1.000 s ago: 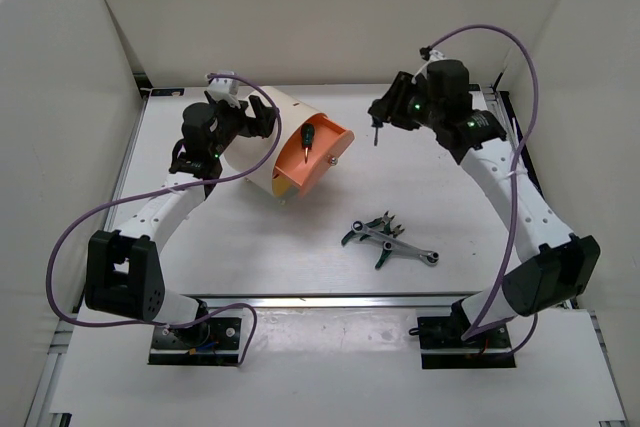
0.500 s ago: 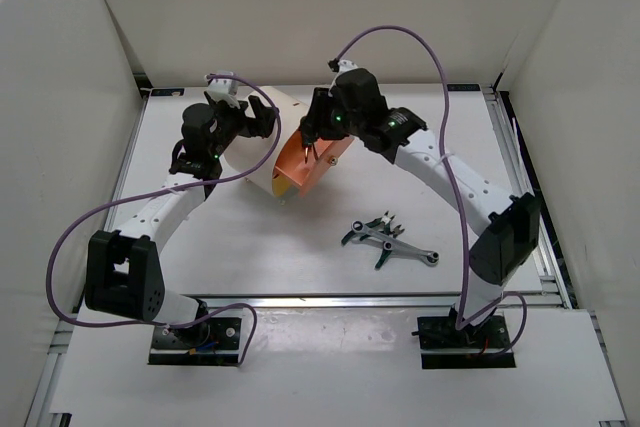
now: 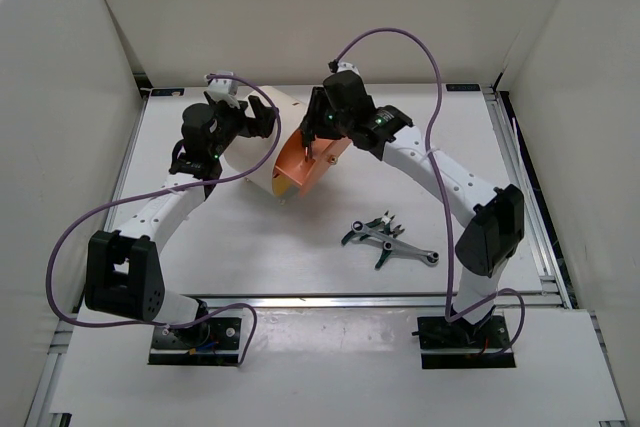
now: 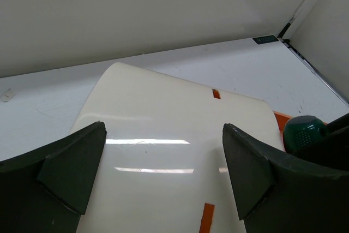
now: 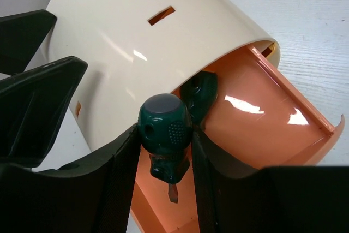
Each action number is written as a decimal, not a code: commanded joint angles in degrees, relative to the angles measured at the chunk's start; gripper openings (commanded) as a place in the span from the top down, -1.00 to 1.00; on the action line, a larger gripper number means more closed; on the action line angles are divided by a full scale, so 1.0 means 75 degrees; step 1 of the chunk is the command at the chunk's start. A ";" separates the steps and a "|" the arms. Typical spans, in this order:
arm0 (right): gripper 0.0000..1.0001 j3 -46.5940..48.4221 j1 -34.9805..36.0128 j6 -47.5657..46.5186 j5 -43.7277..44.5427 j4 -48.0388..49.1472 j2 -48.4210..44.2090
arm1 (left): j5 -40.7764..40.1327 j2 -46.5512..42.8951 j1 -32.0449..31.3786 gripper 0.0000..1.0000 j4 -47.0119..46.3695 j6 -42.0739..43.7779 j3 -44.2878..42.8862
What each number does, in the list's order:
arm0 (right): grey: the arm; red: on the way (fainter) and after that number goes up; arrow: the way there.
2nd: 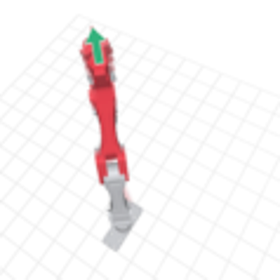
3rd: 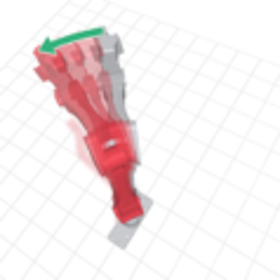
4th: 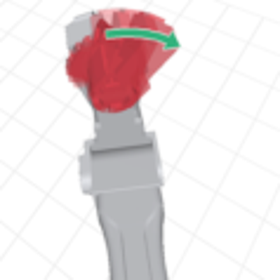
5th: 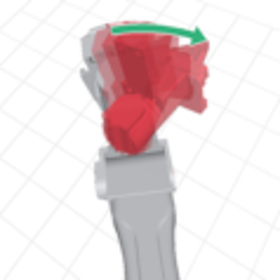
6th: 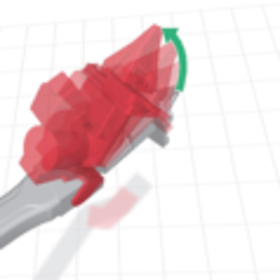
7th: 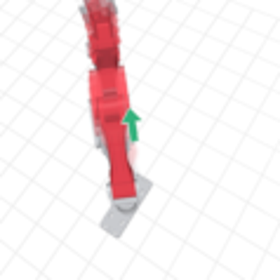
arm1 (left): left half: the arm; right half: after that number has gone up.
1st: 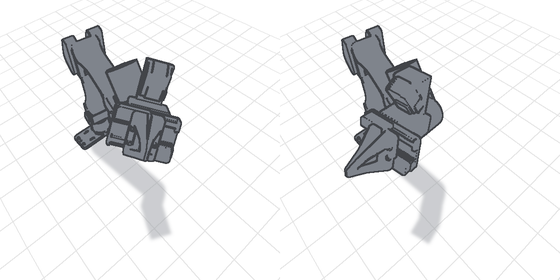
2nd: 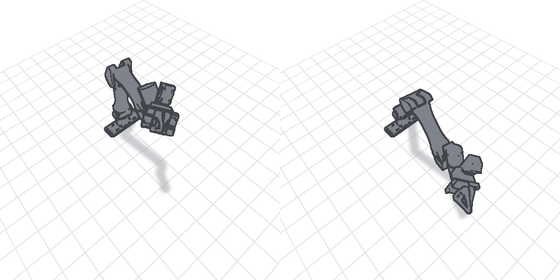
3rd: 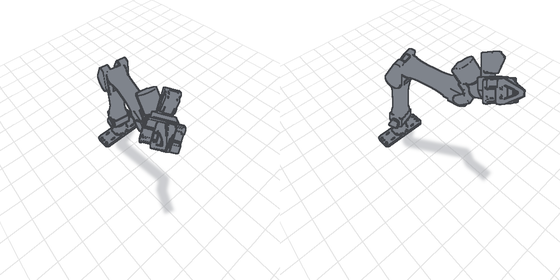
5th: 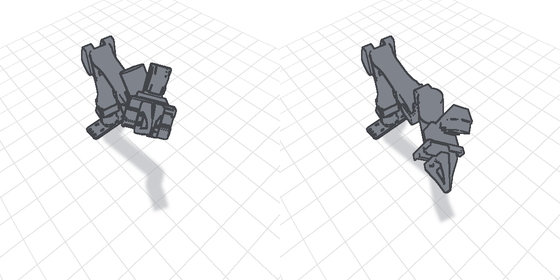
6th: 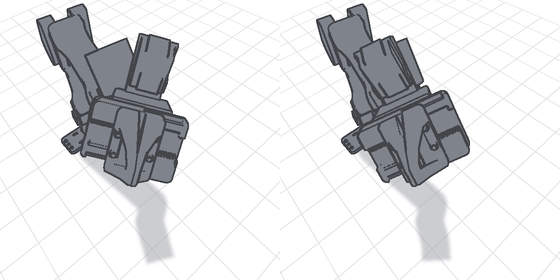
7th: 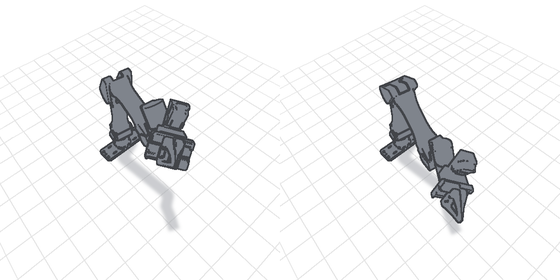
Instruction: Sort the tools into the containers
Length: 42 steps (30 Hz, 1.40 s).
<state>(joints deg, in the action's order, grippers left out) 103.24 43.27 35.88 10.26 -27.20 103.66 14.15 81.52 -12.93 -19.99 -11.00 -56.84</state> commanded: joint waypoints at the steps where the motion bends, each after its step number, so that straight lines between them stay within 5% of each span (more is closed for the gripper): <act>1: 0.09 0.0179 0.0044 0.0139 0.0319 0.0181 -0.0133 | 0.0129 0.0053 -0.0057 -0.98 0.1189 -0.0185 0.0243; 7: -0.64 0.1232 0.0044 -0.0611 0.0717 0.0065 -0.0110 | 0.0129 0.0077 -0.0057 -0.98 0.1200 -0.0197 0.0242; 10: -0.70 0.2007 -0.0050 -0.1033 0.1068 -0.0252 -0.0180 | 0.0105 0.0077 -0.0046 -0.98 0.1224 -0.0185 0.0219; 11: -0.63 0.2054 -0.0236 -0.1080 0.1208 -0.0357 -0.0273 | 0.0082 0.0077 -0.0057 -0.98 0.1247 -0.0185 0.0196; 15: 0.99 0.0633 -0.0775 -0.0848 0.0743 -0.0124 -0.1232 | 0.0082 0.0076 -0.0058 -0.98 0.1259 -0.0162 0.0172; 21: 1.00 -0.3046 -0.0987 -0.0332 0.0087 0.1023 -0.3108 | 0.0012 0.0053 -0.0057 -0.98 0.1271 -0.0161 0.0184; 27: 1.00 -0.4951 -0.0941 0.0068 -0.1180 0.2290 -0.3533 | -0.0012 0.0077 -0.0057 -0.98 0.1306 -0.0150 0.0196; 42: 1.00 -0.4239 -0.0987 0.0232 -0.2868 0.3439 -0.1917 | 0.0433 0.0662 -0.0057 -0.88 0.1225 -0.0712 0.0324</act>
<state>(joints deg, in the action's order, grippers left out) 66.61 35.73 37.21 -7.49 -6.28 87.29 14.61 83.90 -12.93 -20.91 -12.73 -58.46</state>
